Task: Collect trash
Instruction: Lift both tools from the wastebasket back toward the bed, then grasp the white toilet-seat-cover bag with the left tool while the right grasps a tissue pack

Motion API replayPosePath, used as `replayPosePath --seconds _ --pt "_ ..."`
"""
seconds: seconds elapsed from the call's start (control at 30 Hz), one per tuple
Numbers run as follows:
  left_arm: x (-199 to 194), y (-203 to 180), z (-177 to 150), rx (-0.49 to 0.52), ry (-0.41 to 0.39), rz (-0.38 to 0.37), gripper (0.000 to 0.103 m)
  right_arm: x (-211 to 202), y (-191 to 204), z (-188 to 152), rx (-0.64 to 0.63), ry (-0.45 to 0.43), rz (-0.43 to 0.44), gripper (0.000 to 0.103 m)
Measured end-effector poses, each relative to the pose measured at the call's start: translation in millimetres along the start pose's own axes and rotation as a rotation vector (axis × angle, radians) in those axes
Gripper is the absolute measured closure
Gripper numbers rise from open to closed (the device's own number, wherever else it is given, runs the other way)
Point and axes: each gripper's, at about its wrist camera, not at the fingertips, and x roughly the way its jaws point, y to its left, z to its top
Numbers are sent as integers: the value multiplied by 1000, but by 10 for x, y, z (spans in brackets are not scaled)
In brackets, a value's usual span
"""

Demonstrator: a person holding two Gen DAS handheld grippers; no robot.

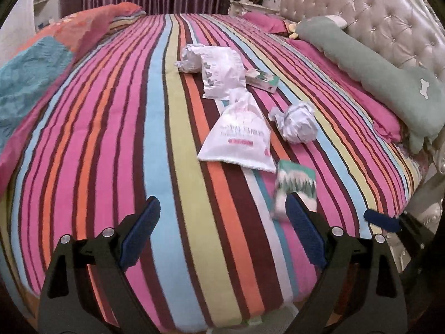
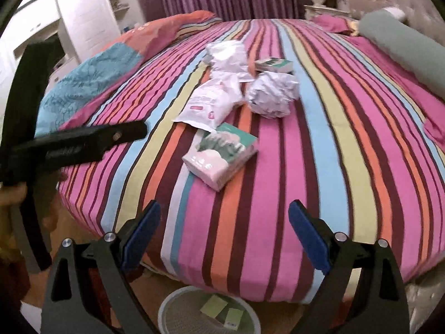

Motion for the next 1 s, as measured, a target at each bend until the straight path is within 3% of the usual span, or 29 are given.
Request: replayPosePath --seconds 0.27,0.47,0.63,1.0 --pt "389 -27 402 41 44 -27 14 280 1 227 -44 39 37 15" --pt "647 -164 559 110 82 -39 14 467 -35 294 -56 65 53 15" --pt "812 -195 655 100 100 -59 14 577 -89 339 -54 68 58 15" --pt "1162 -235 737 99 138 6 14 674 -18 347 -101 65 58 15"
